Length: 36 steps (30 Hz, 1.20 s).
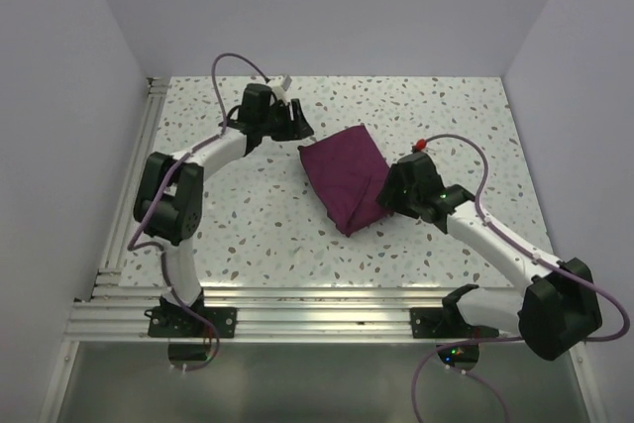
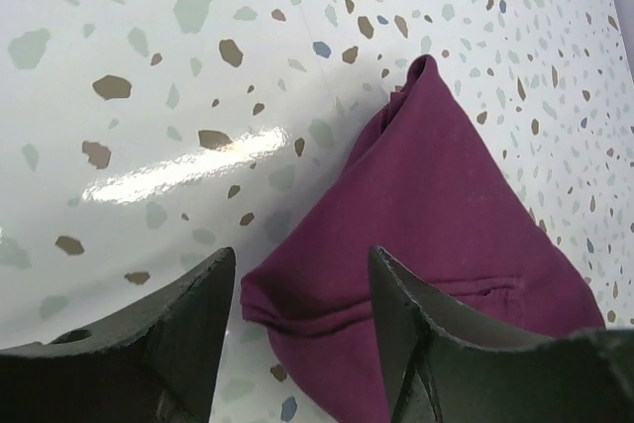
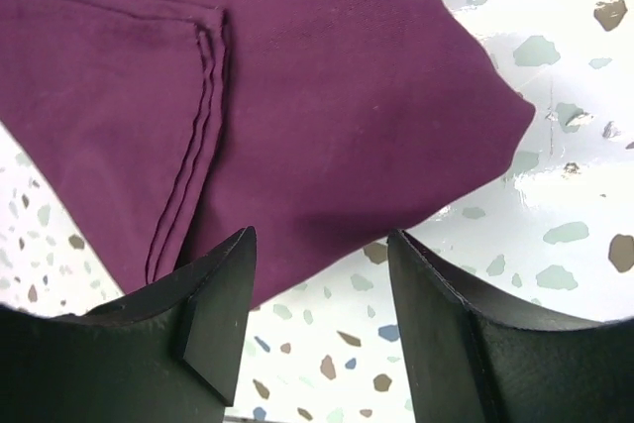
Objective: Prepare the surgical pack
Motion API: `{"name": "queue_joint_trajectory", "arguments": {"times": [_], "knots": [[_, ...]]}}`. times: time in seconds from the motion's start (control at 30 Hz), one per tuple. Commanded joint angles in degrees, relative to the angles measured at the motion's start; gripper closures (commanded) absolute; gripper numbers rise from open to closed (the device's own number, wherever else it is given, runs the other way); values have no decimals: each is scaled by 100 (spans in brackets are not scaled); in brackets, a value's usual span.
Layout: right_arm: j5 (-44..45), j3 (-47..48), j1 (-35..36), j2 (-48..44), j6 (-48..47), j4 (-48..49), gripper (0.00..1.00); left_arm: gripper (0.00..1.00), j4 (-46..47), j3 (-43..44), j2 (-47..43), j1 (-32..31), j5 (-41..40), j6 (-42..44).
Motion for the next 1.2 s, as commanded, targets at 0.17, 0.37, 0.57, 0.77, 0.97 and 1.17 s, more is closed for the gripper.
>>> {"name": "queue_joint_trajectory", "arguments": {"times": [0.17,0.37,0.57,0.77,0.97,1.17], "knots": [[233,-16,-70,590,338,499,43,41,897,686,1028,-172,795,49],[180,-332,-87,784,514,684,58,70,1035,530,1286,-383,769,-48],[-127,-421,-551,1047,339,842,88,100,1950,-1209,338,-383,-20,-364],[-532,210,-1036,1512,-188,956,98,100,2302,-3097,-1024,-461,-1075,-916],[-1121,1704,-1063,2953,-514,965,100,97,2531,-5003,-2755,-1559,-2875,-2033],[-1384,3058,-1072,3948,-838,799,90,83,1874,-6307,-4364,-2342,-3870,-3009]]}}
